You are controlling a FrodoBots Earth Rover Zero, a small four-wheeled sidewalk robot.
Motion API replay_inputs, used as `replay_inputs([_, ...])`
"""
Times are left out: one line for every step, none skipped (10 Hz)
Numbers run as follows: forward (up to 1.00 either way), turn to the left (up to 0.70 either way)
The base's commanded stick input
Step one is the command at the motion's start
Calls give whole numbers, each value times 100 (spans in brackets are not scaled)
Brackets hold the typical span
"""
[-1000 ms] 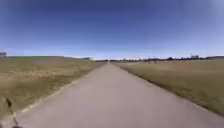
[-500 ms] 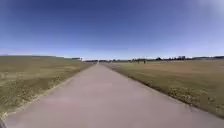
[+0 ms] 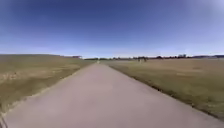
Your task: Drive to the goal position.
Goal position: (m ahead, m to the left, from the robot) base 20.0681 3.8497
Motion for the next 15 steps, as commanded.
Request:
replay_inputs([100, 0])
replay_inputs([100, 0])
replay_inputs([100, 0])
replay_inputs([100, 0])
replay_inputs([100, 0])
replay_inputs([100, 0])
replay_inputs([100, 15])
replay_inputs([100, 30])
replay_inputs([100, 34])
replay_inputs([100, 15])
replay_inputs([100, 0])
replay_inputs([100, 0])
replay_inputs([100, 0])
replay_inputs([100, 0])
replay_inputs([100, 0])
